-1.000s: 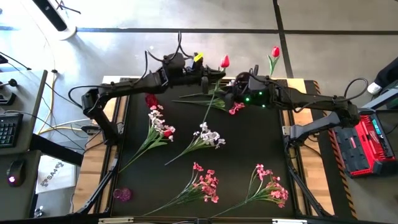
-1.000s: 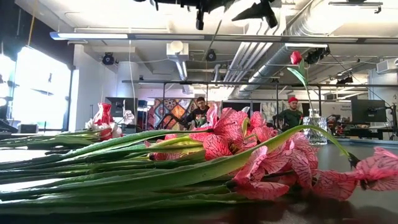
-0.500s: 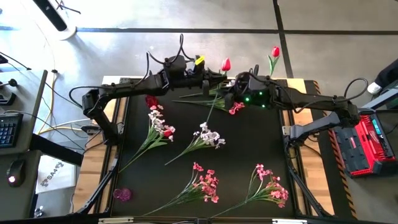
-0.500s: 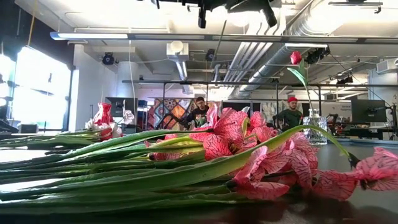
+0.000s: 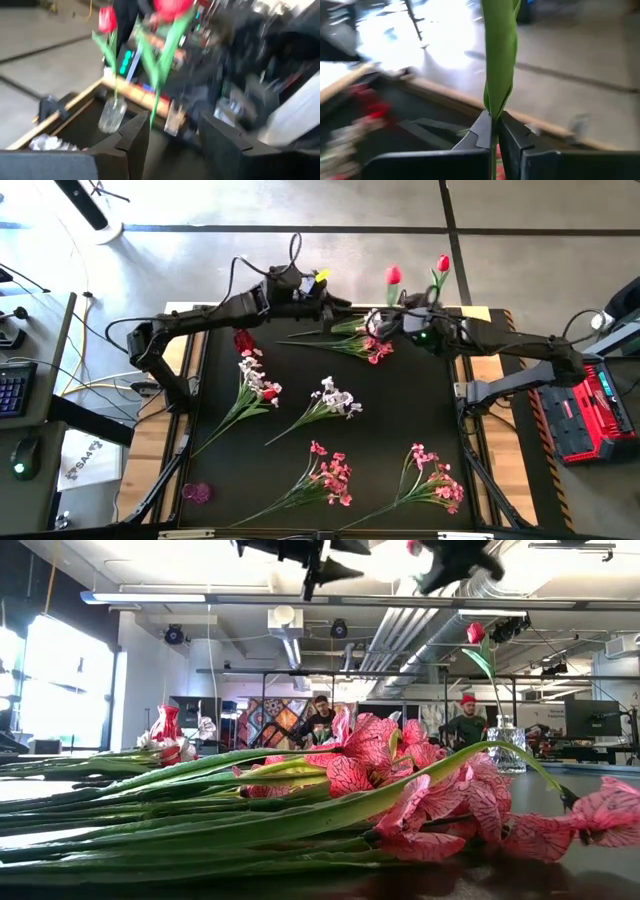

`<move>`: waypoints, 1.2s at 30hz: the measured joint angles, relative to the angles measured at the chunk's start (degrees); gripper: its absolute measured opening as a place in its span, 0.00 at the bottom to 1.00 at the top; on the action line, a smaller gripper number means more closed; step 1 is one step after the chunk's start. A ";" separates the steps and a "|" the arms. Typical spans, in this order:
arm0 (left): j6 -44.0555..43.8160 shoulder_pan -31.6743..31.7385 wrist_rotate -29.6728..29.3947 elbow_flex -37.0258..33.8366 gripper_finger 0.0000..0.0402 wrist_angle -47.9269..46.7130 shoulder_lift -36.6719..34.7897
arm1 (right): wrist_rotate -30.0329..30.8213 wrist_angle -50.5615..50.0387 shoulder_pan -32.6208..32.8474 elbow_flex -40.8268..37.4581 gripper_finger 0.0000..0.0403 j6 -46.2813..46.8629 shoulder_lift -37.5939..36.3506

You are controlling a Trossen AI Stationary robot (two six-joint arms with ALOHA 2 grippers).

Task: Sort flowers into vase by color
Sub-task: Put the right red tulip into the transparent vase

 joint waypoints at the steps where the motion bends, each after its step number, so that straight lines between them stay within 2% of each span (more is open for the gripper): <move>1: 0.87 -0.07 0.06 0.00 0.40 -1.12 0.00 | 3.64 -2.04 0.00 0.00 0.01 -0.06 -0.78; 5: 1.52 -0.43 0.22 0.00 0.41 -2.99 0.00 | 18.09 -9.99 -1.24 0.00 0.00 1.55 -3.59; 10: 2.25 -0.70 -0.94 0.00 0.41 -3.43 0.24 | 22.78 -14.09 -6.20 0.00 0.00 5.80 -5.59; 13: 2.93 -0.75 -4.27 0.00 0.41 -3.51 0.24 | 25.36 -14.07 -9.38 0.00 0.00 8.06 -4.97; 24: 3.77 -0.70 -5.08 0.00 0.41 -3.99 0.26 | 25.36 -14.21 -18.49 -0.02 0.00 10.76 1.99; 36: 5.78 -0.70 -6.73 0.00 0.41 -5.88 0.28 | 25.65 -18.32 -20.02 -0.02 0.00 20.50 5.54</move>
